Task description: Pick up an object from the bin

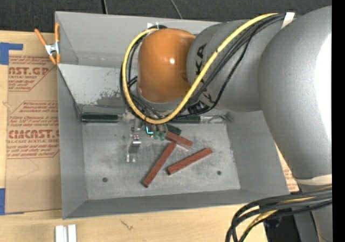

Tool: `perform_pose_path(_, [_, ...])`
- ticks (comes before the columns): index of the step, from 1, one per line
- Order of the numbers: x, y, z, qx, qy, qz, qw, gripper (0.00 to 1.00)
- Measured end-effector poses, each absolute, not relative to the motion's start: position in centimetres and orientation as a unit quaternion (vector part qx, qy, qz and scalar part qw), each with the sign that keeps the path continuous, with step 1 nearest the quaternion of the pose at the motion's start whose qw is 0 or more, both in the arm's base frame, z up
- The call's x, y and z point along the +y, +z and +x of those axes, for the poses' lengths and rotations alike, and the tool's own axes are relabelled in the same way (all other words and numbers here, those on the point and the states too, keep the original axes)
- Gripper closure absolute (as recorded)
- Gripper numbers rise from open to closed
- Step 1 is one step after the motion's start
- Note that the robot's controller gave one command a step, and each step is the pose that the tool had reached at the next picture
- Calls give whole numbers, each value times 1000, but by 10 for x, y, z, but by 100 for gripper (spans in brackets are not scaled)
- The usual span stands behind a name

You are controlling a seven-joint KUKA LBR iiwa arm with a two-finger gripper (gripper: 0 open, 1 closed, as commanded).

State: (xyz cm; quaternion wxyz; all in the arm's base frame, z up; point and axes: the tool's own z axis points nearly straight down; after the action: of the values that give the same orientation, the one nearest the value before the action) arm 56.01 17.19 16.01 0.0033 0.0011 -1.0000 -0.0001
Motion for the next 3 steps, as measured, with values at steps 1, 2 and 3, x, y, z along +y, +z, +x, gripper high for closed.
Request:
perform_pose_path(1, [171, 165, 562, -1000, -1, 0, 0, 0])
perform_pose_path(2, [143, 159, 550, -999, -1, 39, -1, 0])
perform_pose_path(3, [106, 84, 517, -980, -3, 199, -3, 100])
